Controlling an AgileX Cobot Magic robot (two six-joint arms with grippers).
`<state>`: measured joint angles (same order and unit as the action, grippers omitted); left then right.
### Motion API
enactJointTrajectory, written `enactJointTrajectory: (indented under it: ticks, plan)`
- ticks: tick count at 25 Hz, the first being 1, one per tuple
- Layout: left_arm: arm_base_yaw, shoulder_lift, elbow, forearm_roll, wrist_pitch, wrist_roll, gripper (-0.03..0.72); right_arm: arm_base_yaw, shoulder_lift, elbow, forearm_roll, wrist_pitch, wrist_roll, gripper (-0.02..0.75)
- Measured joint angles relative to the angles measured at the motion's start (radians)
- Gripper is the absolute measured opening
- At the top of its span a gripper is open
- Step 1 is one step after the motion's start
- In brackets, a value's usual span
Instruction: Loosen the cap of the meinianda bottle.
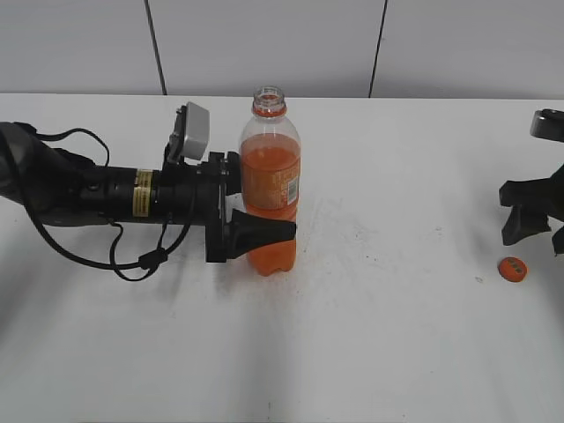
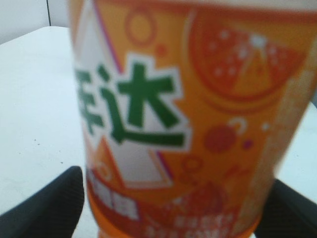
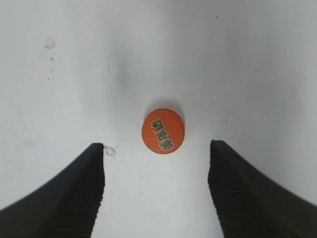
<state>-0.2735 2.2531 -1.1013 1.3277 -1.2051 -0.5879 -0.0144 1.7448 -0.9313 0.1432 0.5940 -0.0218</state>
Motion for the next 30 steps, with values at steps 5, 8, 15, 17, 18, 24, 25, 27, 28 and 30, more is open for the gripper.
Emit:
enactJointTrajectory:
  ticks: [5, 8, 15, 17, 18, 24, 25, 27, 28, 30]
  plan:
    - [0.002, -0.075, 0.0, 0.02, 0.0, -0.04, 0.59, 0.0, -0.031, -0.016, 0.001, 0.018, 0.0, 0.491]
    - [0.002, -0.124, 0.0, 0.02, -0.001, -0.048, 0.59, 0.0, -0.053, -0.037, 0.001, 0.029, 0.0, 0.491]
    - [0.002, -0.242, 0.0, -0.022, -0.002, -0.049, 0.59, 0.0, -0.122, -0.108, 0.002, 0.132, 0.0, 0.491]
    - [0.002, -0.281, 0.0, -0.027, -0.002, -0.049, 0.59, 0.0, -0.145, -0.129, 0.004, 0.165, 0.0, 0.491]
    - [0.002, -0.302, 0.0, -0.03, -0.002, -0.049, 0.59, 0.0, -0.155, -0.141, 0.004, 0.18, 0.0, 0.491]
    - [0.002, -0.448, 0.0, -0.037, -0.002, -0.061, 0.589, 0.0, -0.231, -0.173, 0.005, 0.214, 0.0, 0.491]
    - [0.002, -0.481, 0.0, -0.037, -0.002, -0.077, 0.589, 0.0, -0.242, -0.173, 0.005, 0.22, 0.0, 0.491]
    - [0.002, -0.555, 0.001, -0.039, 0.007, -0.121, 0.589, 0.0, -0.265, -0.174, 0.005, 0.225, 0.0, 0.491]
    - [0.002, -0.588, 0.001, -0.039, 0.045, -0.159, 0.589, 0.0, -0.275, -0.174, 0.005, 0.229, 0.0, 0.491]
    - [0.002, -0.664, 0.001, -0.035, 0.188, -0.235, 0.589, 0.0, -0.292, -0.174, 0.005, 0.244, 0.0, 0.491]
